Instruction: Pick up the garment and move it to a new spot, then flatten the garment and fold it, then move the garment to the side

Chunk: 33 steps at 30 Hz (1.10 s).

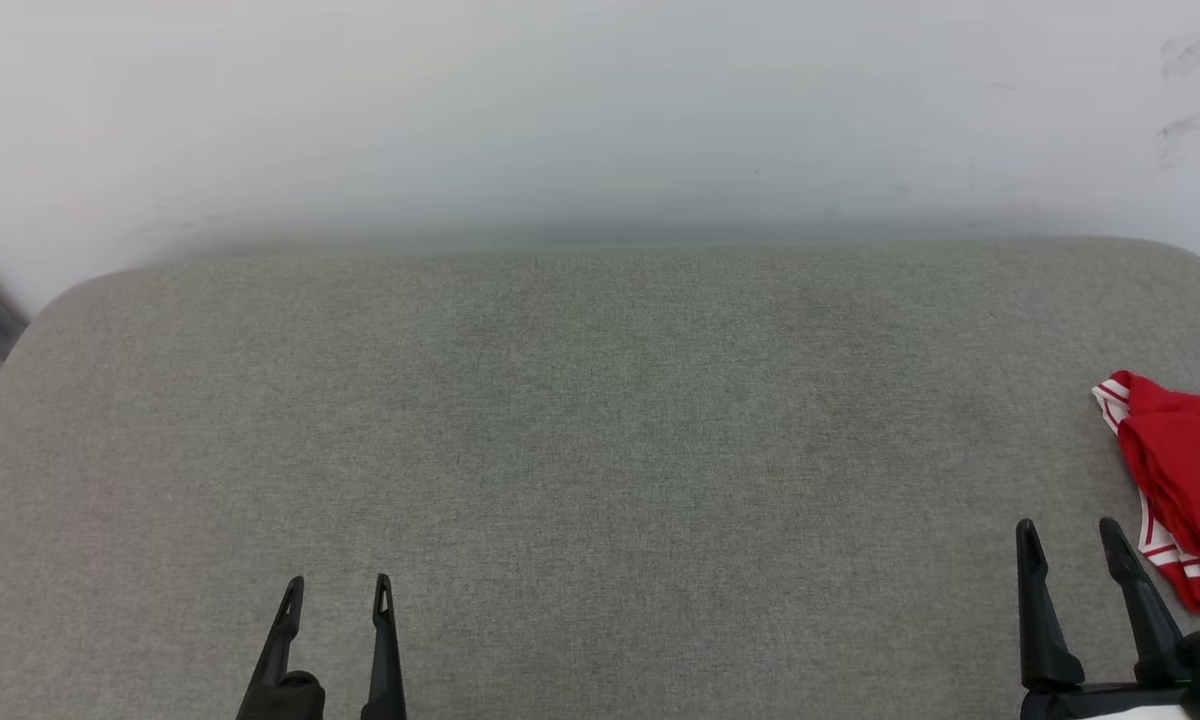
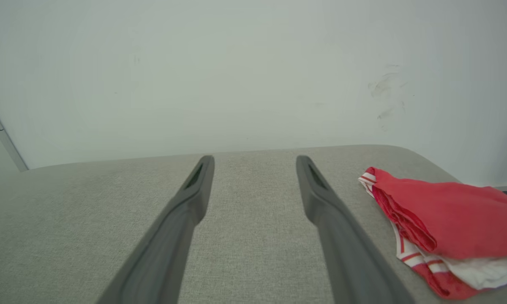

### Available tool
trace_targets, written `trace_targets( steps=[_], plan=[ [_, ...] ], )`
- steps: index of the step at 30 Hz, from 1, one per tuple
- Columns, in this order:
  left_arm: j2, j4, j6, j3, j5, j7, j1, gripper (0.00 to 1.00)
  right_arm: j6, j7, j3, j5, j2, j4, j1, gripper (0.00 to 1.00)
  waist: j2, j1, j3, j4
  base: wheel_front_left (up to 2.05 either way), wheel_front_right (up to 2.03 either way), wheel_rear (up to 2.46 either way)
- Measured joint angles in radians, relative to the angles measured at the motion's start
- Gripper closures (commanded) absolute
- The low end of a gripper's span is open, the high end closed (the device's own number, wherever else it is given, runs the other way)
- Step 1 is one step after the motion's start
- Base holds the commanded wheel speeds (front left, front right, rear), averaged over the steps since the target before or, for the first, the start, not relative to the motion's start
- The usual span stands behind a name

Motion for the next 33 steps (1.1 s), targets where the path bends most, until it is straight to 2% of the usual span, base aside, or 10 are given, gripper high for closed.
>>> trace_targets(
  steps=[8,9,16,33],
  plan=[
    [-0.003,0.007,-0.012,0.013,-0.001,0.000,0.001,0.00,0.000,0.000,0.001,-0.002,0.004,-0.002,0.009,0.00,0.0000,0.0001,-0.003,0.002,0.00,0.00,0.00],
    [-0.005,0.009,-0.017,0.015,-0.006,0.000,0.001,1.00,0.000,0.000,0.001,0.001,0.004,-0.002,0.009,1.00,0.0000,0.0000,-0.003,0.002,0.00,0.00,0.00],
    [-0.004,0.067,-0.019,0.009,-0.016,0.005,0.002,1.00,0.000,0.007,0.004,0.008,0.004,0.060,0.020,1.00,0.0000,0.0000,-0.003,0.002,0.00,0.00,0.00],
    [0.005,0.112,-0.071,0.024,-0.379,0.065,-0.045,1.00,0.000,0.071,0.019,0.341,-0.003,0.109,-0.025,1.00,0.0000,0.0001,-0.002,-0.001,0.00,0.00,0.00]
  ],
)
